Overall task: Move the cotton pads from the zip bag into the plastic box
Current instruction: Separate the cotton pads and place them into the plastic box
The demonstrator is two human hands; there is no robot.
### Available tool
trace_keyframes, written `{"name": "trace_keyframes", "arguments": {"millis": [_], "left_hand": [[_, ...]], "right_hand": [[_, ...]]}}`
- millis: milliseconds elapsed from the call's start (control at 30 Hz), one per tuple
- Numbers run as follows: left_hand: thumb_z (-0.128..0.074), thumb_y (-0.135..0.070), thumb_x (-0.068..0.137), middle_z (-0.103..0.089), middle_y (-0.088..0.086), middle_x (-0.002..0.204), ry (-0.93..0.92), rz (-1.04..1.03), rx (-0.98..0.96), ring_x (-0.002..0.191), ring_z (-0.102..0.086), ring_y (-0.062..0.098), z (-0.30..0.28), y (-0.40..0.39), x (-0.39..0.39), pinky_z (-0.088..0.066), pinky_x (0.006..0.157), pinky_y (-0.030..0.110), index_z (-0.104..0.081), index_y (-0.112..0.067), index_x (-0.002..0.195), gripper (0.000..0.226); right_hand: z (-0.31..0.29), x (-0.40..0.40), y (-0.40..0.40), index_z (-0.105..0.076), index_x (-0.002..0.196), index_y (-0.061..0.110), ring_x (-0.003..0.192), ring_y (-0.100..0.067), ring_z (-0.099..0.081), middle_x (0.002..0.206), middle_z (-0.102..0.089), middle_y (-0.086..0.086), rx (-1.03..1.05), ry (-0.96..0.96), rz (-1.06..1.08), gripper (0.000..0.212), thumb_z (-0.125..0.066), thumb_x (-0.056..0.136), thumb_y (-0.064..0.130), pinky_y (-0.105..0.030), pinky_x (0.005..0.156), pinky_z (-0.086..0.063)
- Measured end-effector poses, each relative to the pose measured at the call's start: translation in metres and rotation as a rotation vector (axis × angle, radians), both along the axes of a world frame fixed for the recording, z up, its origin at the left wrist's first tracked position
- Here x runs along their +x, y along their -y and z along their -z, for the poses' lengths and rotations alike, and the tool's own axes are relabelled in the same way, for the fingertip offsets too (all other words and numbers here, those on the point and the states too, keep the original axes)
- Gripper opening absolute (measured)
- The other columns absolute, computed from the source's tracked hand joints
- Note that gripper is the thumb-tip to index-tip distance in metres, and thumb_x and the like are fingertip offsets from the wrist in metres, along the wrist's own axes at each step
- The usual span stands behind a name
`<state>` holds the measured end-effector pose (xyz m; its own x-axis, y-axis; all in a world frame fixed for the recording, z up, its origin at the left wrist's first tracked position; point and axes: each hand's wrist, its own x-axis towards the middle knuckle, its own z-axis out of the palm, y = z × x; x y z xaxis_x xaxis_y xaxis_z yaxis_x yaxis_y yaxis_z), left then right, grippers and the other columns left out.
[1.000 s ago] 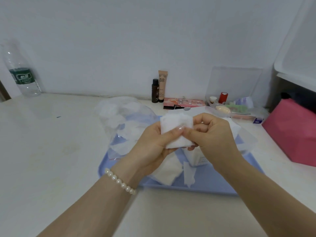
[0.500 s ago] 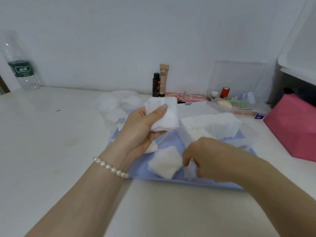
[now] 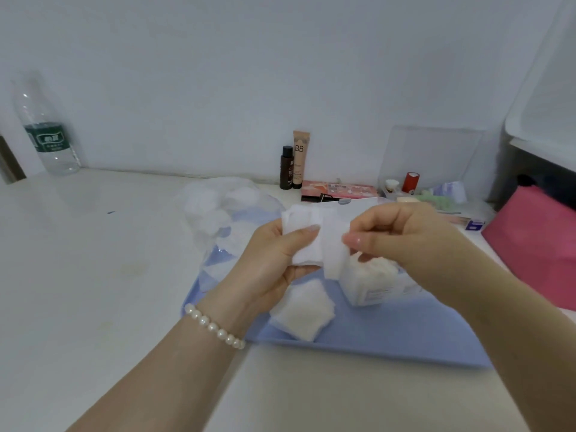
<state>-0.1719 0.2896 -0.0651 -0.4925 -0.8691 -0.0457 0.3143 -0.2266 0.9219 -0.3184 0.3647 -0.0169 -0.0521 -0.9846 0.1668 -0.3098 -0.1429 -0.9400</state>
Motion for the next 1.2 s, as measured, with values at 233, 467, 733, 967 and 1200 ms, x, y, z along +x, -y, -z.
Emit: {"name": "trace_keyframes", "arguments": {"millis": [233,467,733,967,1200], "left_hand": [[-0.049,-0.02,0.093,-0.073,0.008,0.093,-0.041,0.087,0.053,0.08,-0.07,0.017,0.003,-0.006,-0.004,-0.059,0.068,0.028,-0.064,-0.005,0.104,0.023],[-0.046,-0.011,0.095,-0.072,0.01,0.102,-0.037,0.067,0.041,0.087,-0.07,0.019,0.005,-0.007,-0.006,-0.058,0.075,0.03,-0.061,-0.005,0.112,0.023],[-0.044,-0.012,0.097,-0.068,0.015,0.112,-0.05,0.057,0.027,0.104,-0.065,0.028,0.01,-0.009,-0.01,-0.054,0.087,0.038,-0.057,-0.003,0.119,0.027],[-0.038,-0.021,0.099,-0.065,0.023,0.103,-0.123,0.13,0.062,0.091,-0.06,0.029,0.009,-0.013,-0.011,-0.054,0.084,0.035,-0.055,0.004,0.114,0.035],[-0.043,-0.038,0.091,-0.065,0.02,0.098,-0.18,0.19,0.059,0.084,-0.061,0.025,0.011,-0.01,-0.011,-0.056,0.079,0.03,-0.059,0.001,0.108,0.046]], "right_hand": [[0.012,0.002,0.009,-0.063,0.067,0.004,0.052,-0.013,-0.062,0.053,-0.06,-0.002,0.095,0.146,0.112,0.017,-0.063,0.084,0.007,-0.018,0.047,-0.048],[0.011,0.004,0.008,-0.061,0.068,-0.002,0.044,-0.014,-0.061,0.053,-0.059,-0.009,0.046,0.094,0.198,0.016,-0.064,0.083,0.003,-0.021,0.045,-0.049],[0.017,0.009,0.007,-0.054,0.06,0.004,0.042,-0.017,-0.062,0.042,-0.057,0.0,-0.034,0.077,0.255,0.025,-0.06,0.083,-0.003,-0.02,0.039,-0.046],[0.024,0.014,0.01,-0.062,0.068,-0.002,0.039,-0.012,-0.057,0.048,-0.06,-0.008,-0.04,0.098,0.167,0.014,-0.065,0.081,0.0,-0.02,0.04,-0.048],[0.026,0.014,0.011,-0.063,0.069,0.001,0.037,-0.01,-0.053,0.045,-0.058,-0.005,-0.062,0.123,0.17,0.014,-0.063,0.083,0.002,-0.019,0.038,-0.045]]}}
